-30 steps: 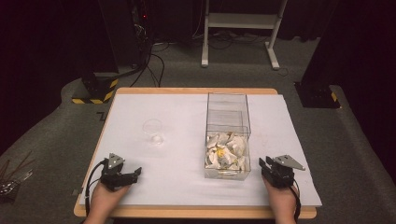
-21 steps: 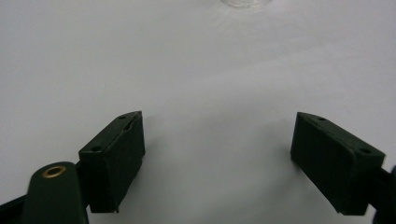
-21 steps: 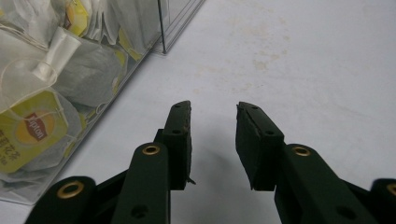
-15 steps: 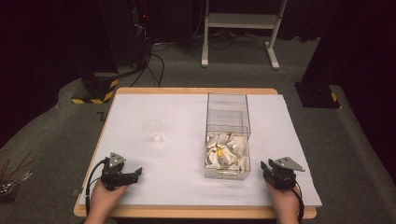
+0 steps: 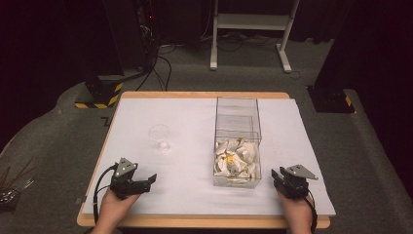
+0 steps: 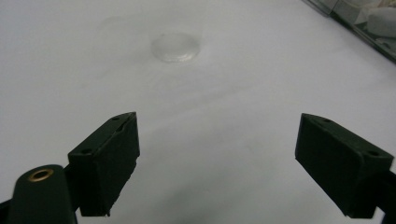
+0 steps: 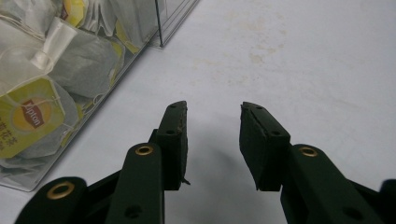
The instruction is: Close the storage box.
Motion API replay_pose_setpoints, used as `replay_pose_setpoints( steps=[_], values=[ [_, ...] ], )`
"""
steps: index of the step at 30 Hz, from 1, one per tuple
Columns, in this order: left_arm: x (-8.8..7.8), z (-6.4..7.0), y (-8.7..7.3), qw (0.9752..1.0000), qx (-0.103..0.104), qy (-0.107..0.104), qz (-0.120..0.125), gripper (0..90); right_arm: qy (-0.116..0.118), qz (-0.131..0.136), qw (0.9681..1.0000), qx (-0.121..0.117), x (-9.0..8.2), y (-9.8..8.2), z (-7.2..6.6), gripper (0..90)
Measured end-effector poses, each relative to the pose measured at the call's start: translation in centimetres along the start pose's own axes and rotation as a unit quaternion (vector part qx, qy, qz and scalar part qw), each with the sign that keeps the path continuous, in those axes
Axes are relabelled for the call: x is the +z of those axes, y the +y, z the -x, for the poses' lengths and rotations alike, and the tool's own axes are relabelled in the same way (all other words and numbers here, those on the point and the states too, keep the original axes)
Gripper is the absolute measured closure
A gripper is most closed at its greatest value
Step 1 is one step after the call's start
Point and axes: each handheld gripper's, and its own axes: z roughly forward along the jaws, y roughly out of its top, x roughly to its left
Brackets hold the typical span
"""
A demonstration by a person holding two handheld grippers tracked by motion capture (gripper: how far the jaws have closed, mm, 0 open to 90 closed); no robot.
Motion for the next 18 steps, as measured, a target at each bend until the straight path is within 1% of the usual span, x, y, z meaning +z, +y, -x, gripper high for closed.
replay_pose_setpoints(
  steps=[2, 3, 4, 5, 8, 10, 12, 13, 14, 15, 17, 18],
  values=[
    [-0.1, 0.2, 0.2, 0.9999, 0.000, -0.010, 0.004, 14.3, 0.003, 0.000, 1.0000, -0.001, 0.0, 0.0, 0.0, 62.2],
    [-0.1, 0.3, 0.4, 0.9999, 0.003, -0.011, 0.007, 14.3, 0.004, 0.002, 1.0000, -0.002, 0.0, 0.0, 0.1, 62.1],
    [-0.1, 0.5, 0.5, 0.9998, 0.002, -0.015, 0.009, 14.3, 0.005, 0.002, 1.0000, -0.002, 0.0, 0.0, 0.1, 61.9],
    [-0.1, 0.6, 0.6, 0.9998, 0.005, -0.015, 0.009, 14.3, 0.006, 0.002, 1.0000, -0.003, 0.0, 0.0, 0.1, 61.7],
    [-0.1, 0.8, 0.9, 0.9997, 0.006, -0.021, 0.010, 14.3, 0.006, -0.001, 1.0000, -0.004, 0.0, 0.1, 0.0, 61.3],
    [-0.1, 0.8, 1.1, 0.9997, 0.008, -0.020, 0.006, 14.3, 0.007, 0.000, 0.9999, -0.010, 0.1, 0.2, 0.0, 61.1],
    [-0.1, 0.9, 1.3, 0.9998, 0.005, -0.021, 0.004, 14.3, 0.009, 0.002, 0.9998, -0.016, 0.1, 0.3, 0.0, 60.8],
    [-0.2, 0.9, 1.4, 0.9998, 0.003, -0.021, 0.007, 14.2, 0.009, 0.001, 0.9998, -0.016, 0.1, 0.3, -0.1, 60.7],
    [-0.2, 1.0, 1.5, 0.9997, -0.004, -0.023, 0.009, 14.2, 0.010, 0.000, 0.9998, -0.017, 0.2, 0.4, 0.0, 60.6],
    [-0.3, 1.0, 1.6, 0.9997, -0.004, -0.024, 0.011, 14.2, 0.011, -0.002, 0.9998, -0.014, 0.2, 0.4, -0.1, 60.3],
    [-0.3, 1.1, 1.9, 0.9998, 0.001, -0.017, 0.009, 14.2, 0.009, -0.004, 0.9998, -0.019, 0.4, 0.5, 0.0, 59.7],
    [-0.3, 1.2, 2.1, 0.9998, -0.004, -0.019, 0.008, 14.2, 0.009, -0.006, 0.9998, -0.017, 0.4, 0.6, 0.1, 59.6]
  ],
)
